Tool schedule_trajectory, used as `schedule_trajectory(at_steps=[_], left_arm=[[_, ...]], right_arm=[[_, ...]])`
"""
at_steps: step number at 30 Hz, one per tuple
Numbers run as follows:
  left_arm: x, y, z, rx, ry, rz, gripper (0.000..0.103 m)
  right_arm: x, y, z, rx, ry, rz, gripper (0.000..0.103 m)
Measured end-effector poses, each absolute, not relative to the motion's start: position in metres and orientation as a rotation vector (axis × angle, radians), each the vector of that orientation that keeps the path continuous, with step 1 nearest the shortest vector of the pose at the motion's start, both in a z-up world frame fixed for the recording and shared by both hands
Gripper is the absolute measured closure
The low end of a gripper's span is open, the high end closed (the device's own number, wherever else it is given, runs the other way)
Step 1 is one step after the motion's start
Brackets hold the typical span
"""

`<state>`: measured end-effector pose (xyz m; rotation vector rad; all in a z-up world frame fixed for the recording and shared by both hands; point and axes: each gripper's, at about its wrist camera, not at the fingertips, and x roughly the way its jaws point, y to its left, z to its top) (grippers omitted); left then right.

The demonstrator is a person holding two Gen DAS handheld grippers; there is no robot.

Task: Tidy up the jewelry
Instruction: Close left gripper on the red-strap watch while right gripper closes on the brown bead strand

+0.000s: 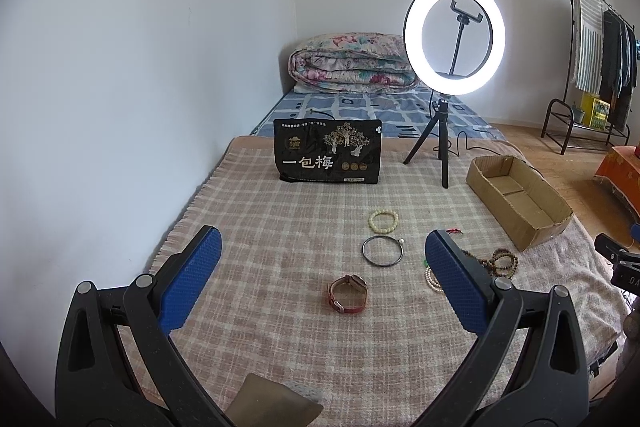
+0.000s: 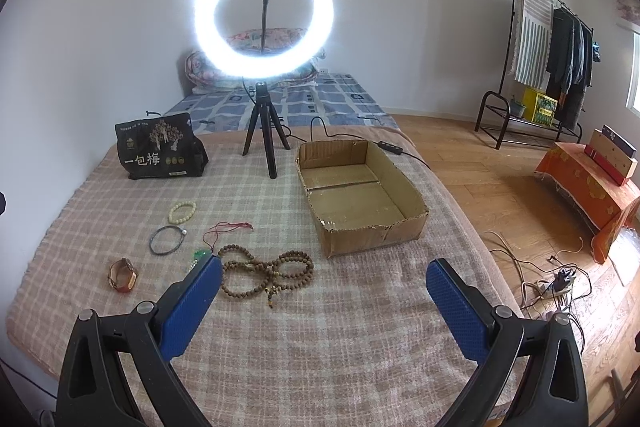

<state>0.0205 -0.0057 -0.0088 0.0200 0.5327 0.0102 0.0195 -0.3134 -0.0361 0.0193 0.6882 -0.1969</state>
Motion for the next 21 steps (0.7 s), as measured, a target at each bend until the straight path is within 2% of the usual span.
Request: schedule_trajectory(at_steps=[16, 21], left_arm=[[0.068, -0.010, -0.068, 0.093, 0.721, -0.020, 0.000], [0.080, 0.000, -0.095, 0.059, 0.804, -0.053, 0.011]], right_arm=[[0.065, -0.333, -0.088, 0.015, 0.848, -0.094, 0.000], [0.086, -0.334, -0.120, 0.035, 0.937, -0.077, 0.000]])
